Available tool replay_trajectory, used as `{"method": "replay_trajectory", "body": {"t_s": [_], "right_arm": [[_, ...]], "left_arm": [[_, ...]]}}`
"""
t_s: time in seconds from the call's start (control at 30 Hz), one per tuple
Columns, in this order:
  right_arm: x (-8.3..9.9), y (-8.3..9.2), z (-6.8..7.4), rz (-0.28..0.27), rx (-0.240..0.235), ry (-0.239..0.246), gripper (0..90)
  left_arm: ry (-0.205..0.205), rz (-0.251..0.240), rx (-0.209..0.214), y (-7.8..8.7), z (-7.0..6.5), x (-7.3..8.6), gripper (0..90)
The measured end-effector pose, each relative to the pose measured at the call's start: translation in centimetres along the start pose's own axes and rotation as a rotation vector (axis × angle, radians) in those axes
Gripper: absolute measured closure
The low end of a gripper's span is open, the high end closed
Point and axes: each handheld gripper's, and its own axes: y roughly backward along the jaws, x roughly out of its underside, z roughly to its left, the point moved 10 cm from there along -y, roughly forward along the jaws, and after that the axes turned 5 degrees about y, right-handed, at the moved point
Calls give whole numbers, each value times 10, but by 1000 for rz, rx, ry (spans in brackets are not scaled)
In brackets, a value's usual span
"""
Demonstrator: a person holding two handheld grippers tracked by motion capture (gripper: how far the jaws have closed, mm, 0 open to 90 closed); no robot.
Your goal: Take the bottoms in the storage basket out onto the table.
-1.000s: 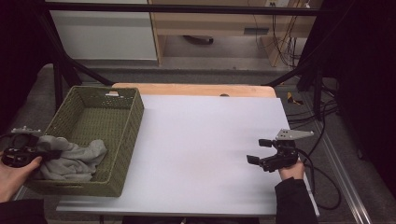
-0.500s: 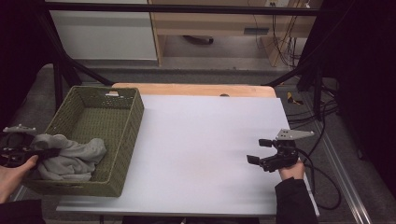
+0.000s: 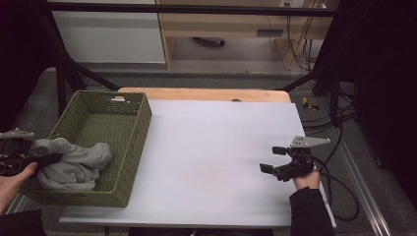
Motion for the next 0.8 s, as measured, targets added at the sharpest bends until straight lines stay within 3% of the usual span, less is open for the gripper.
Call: {"method": "replay_trajectory", "body": {"t_s": [0.5, 0.8], "right_arm": [[0, 0, 0, 0, 1, -3, 41], [-1, 1, 0, -6, 0, -5, 42]], "left_arm": [[-26, -8, 6, 6, -7, -7, 754], [-35, -23, 35, 10, -15, -15, 754]]}}
